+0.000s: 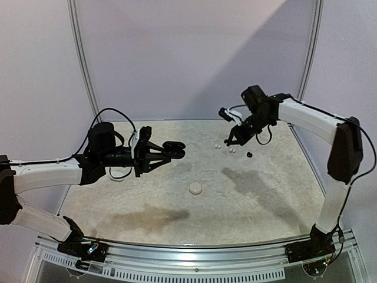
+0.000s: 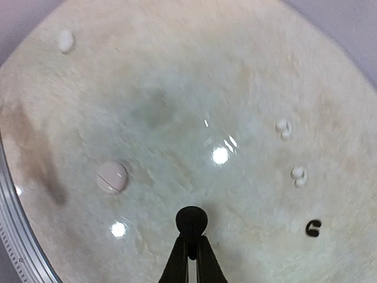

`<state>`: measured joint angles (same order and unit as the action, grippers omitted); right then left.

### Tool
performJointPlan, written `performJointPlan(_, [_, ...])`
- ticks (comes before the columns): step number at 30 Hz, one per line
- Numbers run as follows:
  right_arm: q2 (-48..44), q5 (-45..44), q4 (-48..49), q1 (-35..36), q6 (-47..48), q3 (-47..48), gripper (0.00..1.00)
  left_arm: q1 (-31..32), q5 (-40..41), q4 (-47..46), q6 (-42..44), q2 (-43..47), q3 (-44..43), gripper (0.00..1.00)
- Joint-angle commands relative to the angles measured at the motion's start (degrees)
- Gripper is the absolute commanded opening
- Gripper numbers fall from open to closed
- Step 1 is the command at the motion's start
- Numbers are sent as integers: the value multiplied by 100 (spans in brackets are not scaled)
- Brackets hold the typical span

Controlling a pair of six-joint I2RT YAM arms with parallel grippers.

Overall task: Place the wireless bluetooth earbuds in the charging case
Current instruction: Insert the right earbud into the right side groove of the charging case.

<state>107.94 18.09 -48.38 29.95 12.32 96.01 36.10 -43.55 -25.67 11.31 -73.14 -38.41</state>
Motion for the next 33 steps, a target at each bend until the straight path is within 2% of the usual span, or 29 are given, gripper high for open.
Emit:
performJointPlan(1, [-1064, -16, 472, 692, 694, 52, 0, -24, -428, -179, 545, -38, 4, 0])
performJointPlan(7, [-1828, -126, 730, 1731, 1524, -4, 0, 15, -610, -113, 771, -81, -58, 0])
performJointPlan(14, [-1808, -572, 404, 2752, 2317, 282, 0, 106, -575, 64, 776, -82, -131, 0])
performJointPlan(33, [-913, -1013, -485, 3120, 2503, 1232, 0, 213, -364, 264, 971, -32, -166, 0])
